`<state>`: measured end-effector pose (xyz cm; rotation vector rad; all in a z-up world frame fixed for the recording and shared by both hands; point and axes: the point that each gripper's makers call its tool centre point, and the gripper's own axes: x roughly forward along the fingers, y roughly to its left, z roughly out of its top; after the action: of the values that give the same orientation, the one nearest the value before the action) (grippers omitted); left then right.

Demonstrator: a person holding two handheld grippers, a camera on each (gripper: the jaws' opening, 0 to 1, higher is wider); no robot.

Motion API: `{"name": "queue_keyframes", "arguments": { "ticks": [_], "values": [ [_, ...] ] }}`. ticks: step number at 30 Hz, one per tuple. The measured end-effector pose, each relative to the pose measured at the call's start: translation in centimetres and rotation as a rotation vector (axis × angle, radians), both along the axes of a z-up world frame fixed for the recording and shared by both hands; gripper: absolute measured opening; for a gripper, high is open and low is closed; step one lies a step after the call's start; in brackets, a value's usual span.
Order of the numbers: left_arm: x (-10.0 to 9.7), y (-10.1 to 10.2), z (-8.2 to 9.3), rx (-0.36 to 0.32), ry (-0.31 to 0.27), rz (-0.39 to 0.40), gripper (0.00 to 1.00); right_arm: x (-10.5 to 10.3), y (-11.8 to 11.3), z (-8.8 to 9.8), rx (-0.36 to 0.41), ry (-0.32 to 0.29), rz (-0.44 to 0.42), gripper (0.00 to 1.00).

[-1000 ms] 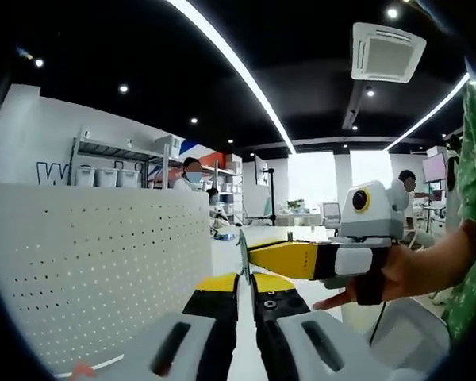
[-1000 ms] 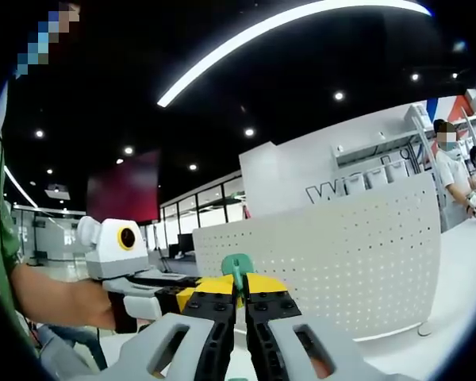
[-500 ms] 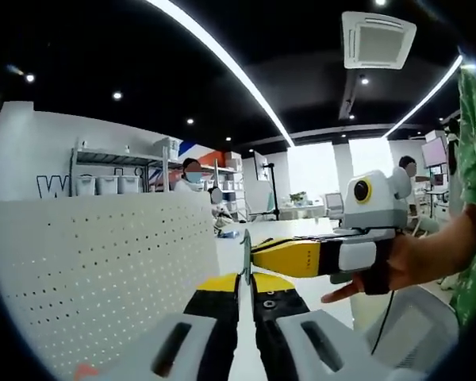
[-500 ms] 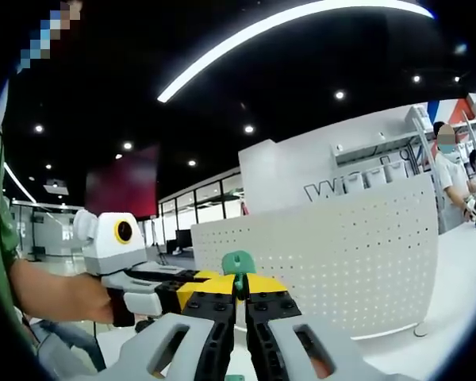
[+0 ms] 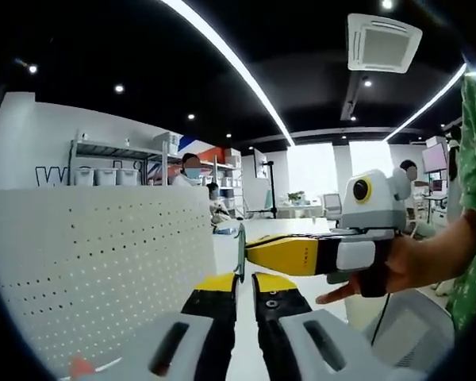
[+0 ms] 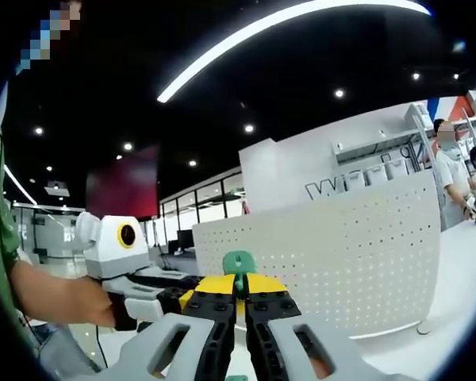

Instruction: Insert the hook assembly into the mounting plate slot until the hook locks in place.

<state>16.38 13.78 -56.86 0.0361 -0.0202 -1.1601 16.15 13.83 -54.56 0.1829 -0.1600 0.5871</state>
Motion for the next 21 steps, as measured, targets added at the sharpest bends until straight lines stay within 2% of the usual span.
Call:
{"name": "queue_keyframes", "arguments": {
  "ticks": [9,14,18,21],
  "values": [
    [0.06,0.37,-0.2,-0.005,0.018,0.008,0.15,0.13,-0.37,-0.03,-0.002,0.002,-0.009,0.01],
    [0.03,0.39,-0.2,-0.012,0.027,0.008,0.22,0.12,-0.53,0.05,-0.003,0.002,-0.014,0.01],
    [-0.05,0.48,-0.35,-0.016,0.039,0.013,0.31,0.14,-0.77,0.01,-0.003,0.003,-0.02,0.01],
    [-0.09,0.65,-0.43,-0.02,0.044,0.012,0.33,0.19,-0.97,-0.12,-0.004,0.006,-0.025,0.01]
  ]
}}
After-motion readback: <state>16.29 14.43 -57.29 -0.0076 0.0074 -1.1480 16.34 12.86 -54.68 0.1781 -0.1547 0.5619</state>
